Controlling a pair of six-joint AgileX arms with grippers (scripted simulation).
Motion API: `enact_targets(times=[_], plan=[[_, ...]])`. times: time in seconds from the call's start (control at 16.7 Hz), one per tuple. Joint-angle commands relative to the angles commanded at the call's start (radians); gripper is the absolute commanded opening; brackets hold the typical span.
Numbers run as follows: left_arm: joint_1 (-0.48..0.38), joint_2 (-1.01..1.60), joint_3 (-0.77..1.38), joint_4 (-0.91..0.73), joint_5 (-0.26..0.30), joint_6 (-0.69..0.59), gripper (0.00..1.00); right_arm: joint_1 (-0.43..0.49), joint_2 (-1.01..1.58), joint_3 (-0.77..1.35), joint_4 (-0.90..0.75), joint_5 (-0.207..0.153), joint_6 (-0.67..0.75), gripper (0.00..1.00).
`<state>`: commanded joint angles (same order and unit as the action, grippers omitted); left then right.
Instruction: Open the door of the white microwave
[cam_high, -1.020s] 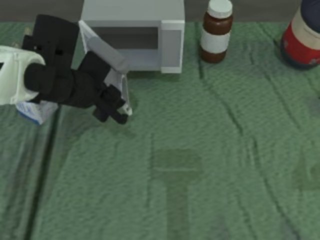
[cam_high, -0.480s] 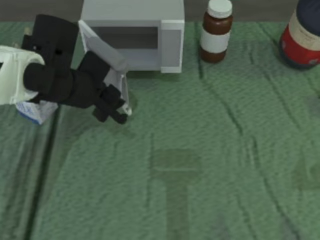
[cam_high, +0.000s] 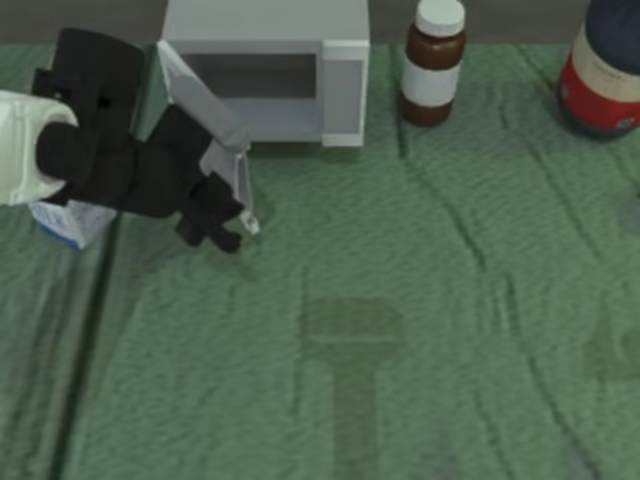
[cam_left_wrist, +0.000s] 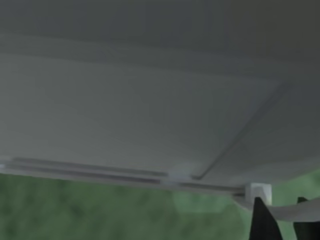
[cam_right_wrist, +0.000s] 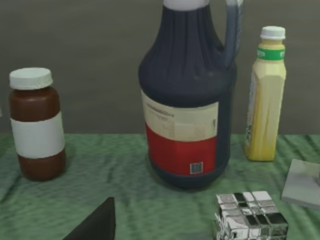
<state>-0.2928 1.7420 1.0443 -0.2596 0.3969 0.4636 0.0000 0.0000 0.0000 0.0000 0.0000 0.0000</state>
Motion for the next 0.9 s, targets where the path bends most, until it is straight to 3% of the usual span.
enact_targets(times=[0.9], plan=[[0.013,0.0,-0.001,-0.013,0.015,0.025,0.0,0.0,0.0,0.0,0.0,0.0,0.0,1.0]])
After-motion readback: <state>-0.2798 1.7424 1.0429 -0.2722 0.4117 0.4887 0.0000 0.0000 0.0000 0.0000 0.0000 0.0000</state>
